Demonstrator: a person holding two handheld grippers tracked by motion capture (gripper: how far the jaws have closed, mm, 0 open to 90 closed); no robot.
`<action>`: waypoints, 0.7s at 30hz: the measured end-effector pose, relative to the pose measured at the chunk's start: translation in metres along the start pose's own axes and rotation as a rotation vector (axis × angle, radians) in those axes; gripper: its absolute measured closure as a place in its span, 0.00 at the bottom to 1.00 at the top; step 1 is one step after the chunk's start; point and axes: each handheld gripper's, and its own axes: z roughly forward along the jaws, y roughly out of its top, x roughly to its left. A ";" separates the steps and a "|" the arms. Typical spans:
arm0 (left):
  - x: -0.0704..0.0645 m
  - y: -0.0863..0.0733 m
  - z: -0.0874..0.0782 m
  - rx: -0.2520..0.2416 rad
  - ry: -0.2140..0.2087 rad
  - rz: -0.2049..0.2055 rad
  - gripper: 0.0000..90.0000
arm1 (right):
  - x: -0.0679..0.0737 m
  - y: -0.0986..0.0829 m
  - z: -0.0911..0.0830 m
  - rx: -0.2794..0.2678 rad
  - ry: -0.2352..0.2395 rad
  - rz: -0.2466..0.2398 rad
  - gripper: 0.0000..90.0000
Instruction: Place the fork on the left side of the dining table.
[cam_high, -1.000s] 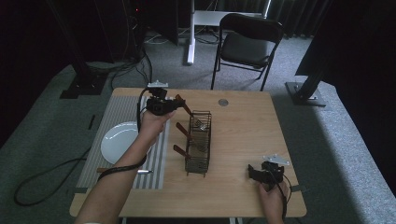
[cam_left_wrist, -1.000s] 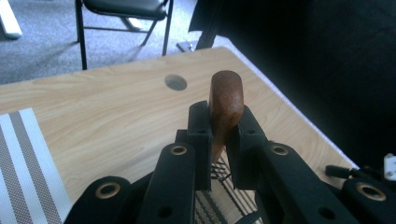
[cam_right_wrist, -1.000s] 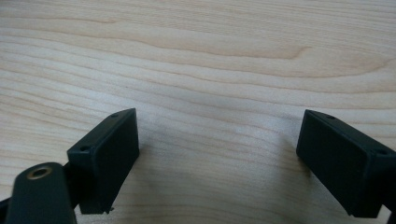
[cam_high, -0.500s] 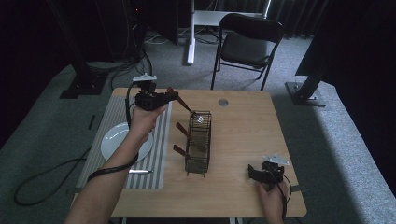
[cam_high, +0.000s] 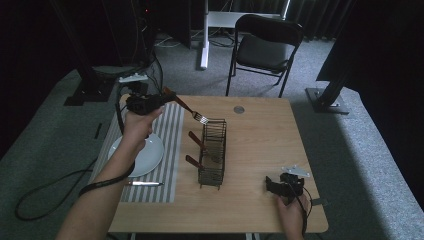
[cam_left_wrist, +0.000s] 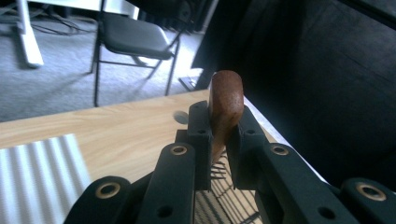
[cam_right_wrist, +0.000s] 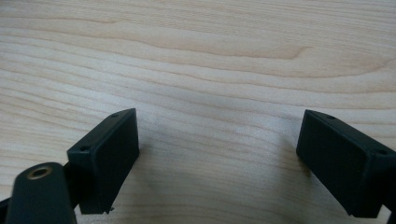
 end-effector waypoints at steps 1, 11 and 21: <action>0.002 0.001 -0.003 -0.006 0.012 0.000 0.90 | 0.000 0.000 0.000 0.000 0.000 0.000 0.14; 0.033 -0.001 -0.025 -0.055 0.055 -0.054 0.90 | 0.000 0.000 0.000 0.000 0.000 -0.001 0.14; 0.065 -0.014 -0.036 -0.081 0.110 -0.115 0.90 | 0.000 0.000 0.000 0.001 0.000 -0.001 0.14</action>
